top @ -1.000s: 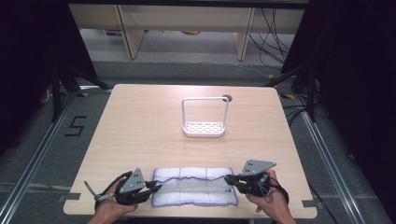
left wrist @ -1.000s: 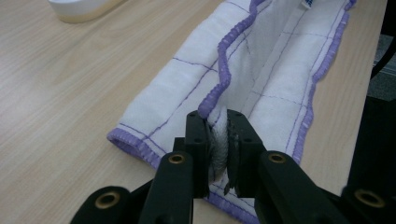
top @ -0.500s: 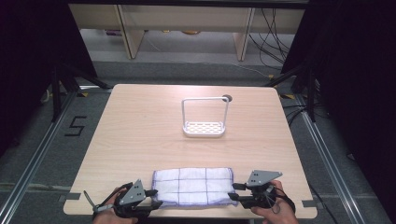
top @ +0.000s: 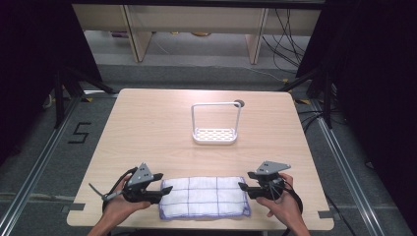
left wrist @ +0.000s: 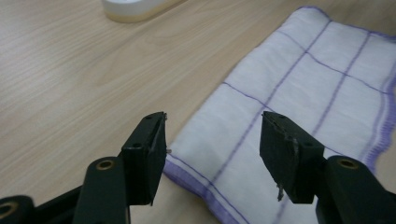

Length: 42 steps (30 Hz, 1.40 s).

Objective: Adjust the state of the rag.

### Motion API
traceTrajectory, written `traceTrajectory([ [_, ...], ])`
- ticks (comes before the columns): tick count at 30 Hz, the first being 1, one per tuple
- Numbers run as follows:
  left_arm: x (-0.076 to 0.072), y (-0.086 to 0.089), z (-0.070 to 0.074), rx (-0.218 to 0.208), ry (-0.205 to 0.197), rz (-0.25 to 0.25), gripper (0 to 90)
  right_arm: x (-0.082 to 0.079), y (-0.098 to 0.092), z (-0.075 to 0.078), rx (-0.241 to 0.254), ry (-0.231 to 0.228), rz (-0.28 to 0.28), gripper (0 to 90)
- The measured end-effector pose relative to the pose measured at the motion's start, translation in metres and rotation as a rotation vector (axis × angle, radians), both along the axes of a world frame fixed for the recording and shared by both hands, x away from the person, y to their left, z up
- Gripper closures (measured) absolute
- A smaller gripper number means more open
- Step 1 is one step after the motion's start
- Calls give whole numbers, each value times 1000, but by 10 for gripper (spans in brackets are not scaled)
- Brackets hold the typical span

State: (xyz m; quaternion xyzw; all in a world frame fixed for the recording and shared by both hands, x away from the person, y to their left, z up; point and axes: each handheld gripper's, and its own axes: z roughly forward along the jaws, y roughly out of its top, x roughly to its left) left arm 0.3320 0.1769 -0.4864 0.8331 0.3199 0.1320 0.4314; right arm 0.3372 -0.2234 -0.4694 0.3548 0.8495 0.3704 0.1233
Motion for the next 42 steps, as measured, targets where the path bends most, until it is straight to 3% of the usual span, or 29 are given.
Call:
traceTrajectory([
  [1,6,-1,-2,4,10,2,408,6,2,-2,-7,-20,9,473],
  [4,18,-4,-6,22,22,22,408,19,10,-5,-41,-15,6,484],
  [6,22,-7,-11,41,35,5,409,23,15,-9,-42,-2,-7,491],
  [9,22,-6,-17,56,56,-1,412,25,17,-11,-61,22,-4,491],
  [10,21,-6,-19,68,59,-3,412,25,17,-14,-47,1,-11,495],
  [12,20,-6,-24,103,54,-2,413,25,15,-14,-75,31,-13,502],
  [13,20,-6,-24,103,54,-2,414,27,14,-17,-85,18,-4,508],
  [15,18,-7,-26,98,52,-6,430,26,15,-21,-87,50,-21,516],
  [16,18,-7,-26,115,45,-18,436,27,16,-23,-76,50,-23,518],
  [17,18,-7,-27,125,42,-15,445,28,16,-24,-97,49,-14,518],
  [18,17,-8,-27,128,43,-20,450,29,17,-26,-94,29,-16,518],
  [24,18,-8,-30,114,58,-11,467,30,20,-30,-105,76,-6,548],
  [28,16,-8,-30,79,83,-39,583,33,19,-34,-79,67,8,622],
  [32,14,-9,-29,70,92,-66,747,37,16,-33,-34,122,28,785],
  [35,7,-10,-27,92,63,-54,786,42,19,-32,-43,79,41,833],
  [38,-6,-13,-22,105,52,-78,797,50,26,-23,-64,52,48,842],
  [39,-11,-13,-20,100,55,-95,799,55,29,-21,-75,25,61,843],
  [40,-15,-13,-19,97,49,-99,801,59,32,-17,-88,37,66,843],
  [42,-23,-14,-18,88,45,-105,803,70,41,-12,-90,10,72,844],
])
